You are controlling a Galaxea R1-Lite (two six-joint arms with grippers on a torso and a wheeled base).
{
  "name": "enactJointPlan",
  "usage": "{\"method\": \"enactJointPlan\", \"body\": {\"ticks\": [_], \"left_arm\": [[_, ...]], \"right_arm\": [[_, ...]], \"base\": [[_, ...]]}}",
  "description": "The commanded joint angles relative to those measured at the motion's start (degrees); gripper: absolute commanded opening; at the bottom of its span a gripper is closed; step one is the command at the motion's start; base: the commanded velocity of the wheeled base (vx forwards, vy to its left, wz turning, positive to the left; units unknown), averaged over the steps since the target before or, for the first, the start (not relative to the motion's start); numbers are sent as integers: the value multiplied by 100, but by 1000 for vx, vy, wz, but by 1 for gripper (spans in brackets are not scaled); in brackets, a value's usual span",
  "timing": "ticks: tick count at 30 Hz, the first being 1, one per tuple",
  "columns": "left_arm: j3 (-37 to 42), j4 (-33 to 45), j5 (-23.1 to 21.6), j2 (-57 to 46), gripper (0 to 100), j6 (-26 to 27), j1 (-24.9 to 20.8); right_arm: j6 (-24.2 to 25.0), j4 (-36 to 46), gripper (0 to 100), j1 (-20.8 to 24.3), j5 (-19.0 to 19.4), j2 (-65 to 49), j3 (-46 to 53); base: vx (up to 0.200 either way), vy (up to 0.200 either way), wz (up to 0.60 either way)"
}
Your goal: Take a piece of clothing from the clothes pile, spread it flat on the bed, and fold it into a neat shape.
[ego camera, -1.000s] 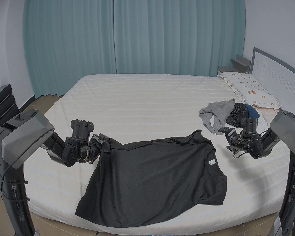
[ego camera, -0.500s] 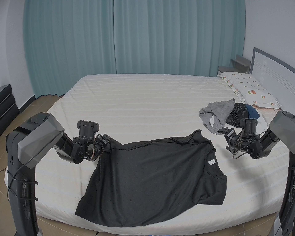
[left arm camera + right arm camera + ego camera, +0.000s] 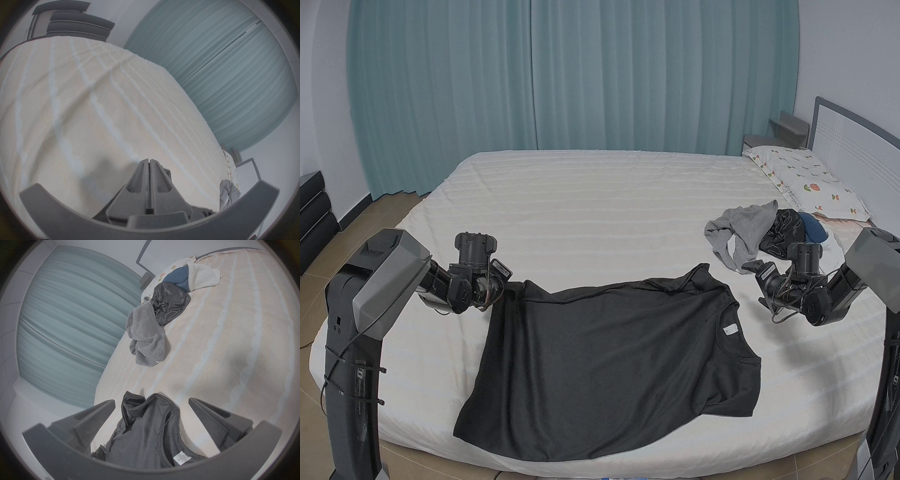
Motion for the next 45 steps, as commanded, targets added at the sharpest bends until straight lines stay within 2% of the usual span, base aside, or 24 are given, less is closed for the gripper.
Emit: {"method": "enactJointPlan", "body": {"ticks": [1, 6, 12, 14, 15, 16, 18, 20, 21, 22, 27, 28, 37, 45], "left_arm": [[-527, 14, 100, 83, 0, 14, 280], [-993, 23, 162, 198, 0, 14, 420], [-1010, 40, 162, 206, 0, 14, 429], [-1010, 163, 162, 198, 0, 14, 429], [-1010, 163, 162, 198, 0, 14, 429], [-1019, 199, 171, 198, 0, 14, 429], [-1019, 207, 171, 189, 0, 14, 429], [-1019, 234, 171, 180, 0, 22, 429], [-1019, 234, 171, 180, 0, 22, 429], [-1019, 278, 171, 171, 0, 22, 429], [-1046, 392, 171, 171, 0, 22, 412], [-1046, 401, 171, 171, 0, 22, 420], [-1186, 392, 171, 312, 0, 137, 429], [-1854, 392, 434, 786, 0, 137, 456]], "right_arm": [[-24, -13, 100, 70, -1, 127, -111], [-182, 57, 100, 237, -1, 382, -559], [-569, 409, 100, 439, -1, 725, -1307], [-1105, 707, 100, 562, -1, 1015, -1684], [-1105, 707, 100, 562, -1, 1015, -1684], [-1404, 778, 100, 606, -10, 1182, -1895], [-1580, 795, 100, 642, -1, 1270, -2001], [-2054, 866, 100, 659, -1, 1454, -2212], [-2054, 866, 100, 659, -1, 1454, -2212], [-2379, 883, 100, 703, -1, 1577, -2300], [-3047, 839, 100, 712, -45, 1814, -2502], [-3091, 839, 0, 712, -54, 1841, -2528], [-3135, 804, 0, 633, -159, 1999, -3310], [-3091, 839, 0, 413, -686, 2403, -4163]], "base": [[0, 0, 0], [0, 0, 0], [0, 0, 0], [0, 0, 0], [0, 0, 0], [0, 0, 0], [0, 0, 0], [0, 0, 0], [0, 0, 0], [0, 0, 0], [0, 0, 0], [0, 0, 0], [0, 0, 0], [0, 0, 0]]}}
